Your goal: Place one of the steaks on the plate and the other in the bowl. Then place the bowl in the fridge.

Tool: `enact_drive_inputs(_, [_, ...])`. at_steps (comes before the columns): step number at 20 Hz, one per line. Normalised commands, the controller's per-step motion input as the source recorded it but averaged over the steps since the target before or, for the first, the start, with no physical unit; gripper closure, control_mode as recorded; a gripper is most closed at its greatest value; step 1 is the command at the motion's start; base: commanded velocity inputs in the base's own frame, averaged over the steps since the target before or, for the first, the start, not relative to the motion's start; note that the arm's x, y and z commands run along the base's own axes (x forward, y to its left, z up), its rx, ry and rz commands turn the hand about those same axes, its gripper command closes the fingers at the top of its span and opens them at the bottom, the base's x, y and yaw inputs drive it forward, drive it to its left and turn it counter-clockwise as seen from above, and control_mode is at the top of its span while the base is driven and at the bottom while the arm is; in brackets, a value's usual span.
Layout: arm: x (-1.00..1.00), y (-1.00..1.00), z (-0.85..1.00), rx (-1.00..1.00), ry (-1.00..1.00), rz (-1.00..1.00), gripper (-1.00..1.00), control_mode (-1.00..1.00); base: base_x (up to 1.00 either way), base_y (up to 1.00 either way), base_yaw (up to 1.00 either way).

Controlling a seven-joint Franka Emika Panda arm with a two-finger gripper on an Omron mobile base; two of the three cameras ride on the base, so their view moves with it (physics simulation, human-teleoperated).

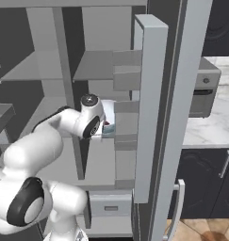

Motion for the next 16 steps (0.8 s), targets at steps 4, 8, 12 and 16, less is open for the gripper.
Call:
enact_drive_inputs(4, [0.76,-0.19,-0.13,0.00,0.02,0.00,1.00,-1.00,0.00,0.00,0.00])
enact_drive_inputs(8, [0.67,-0.10,-0.14,0.00,0.02,0.00,1.00,-1.00,0.00,0.00,0.00])
enact_drive_inputs(12, [0.46,0.00,-0.11,0.00,0.00,0.00,1.00,-1.00,0.00,0.00,0.00])
enact_drive_inputs(16, [0.45,0.00,-0.23,0.00,0.00,0.00,1.00,-1.00,0.00,0.00,0.00])
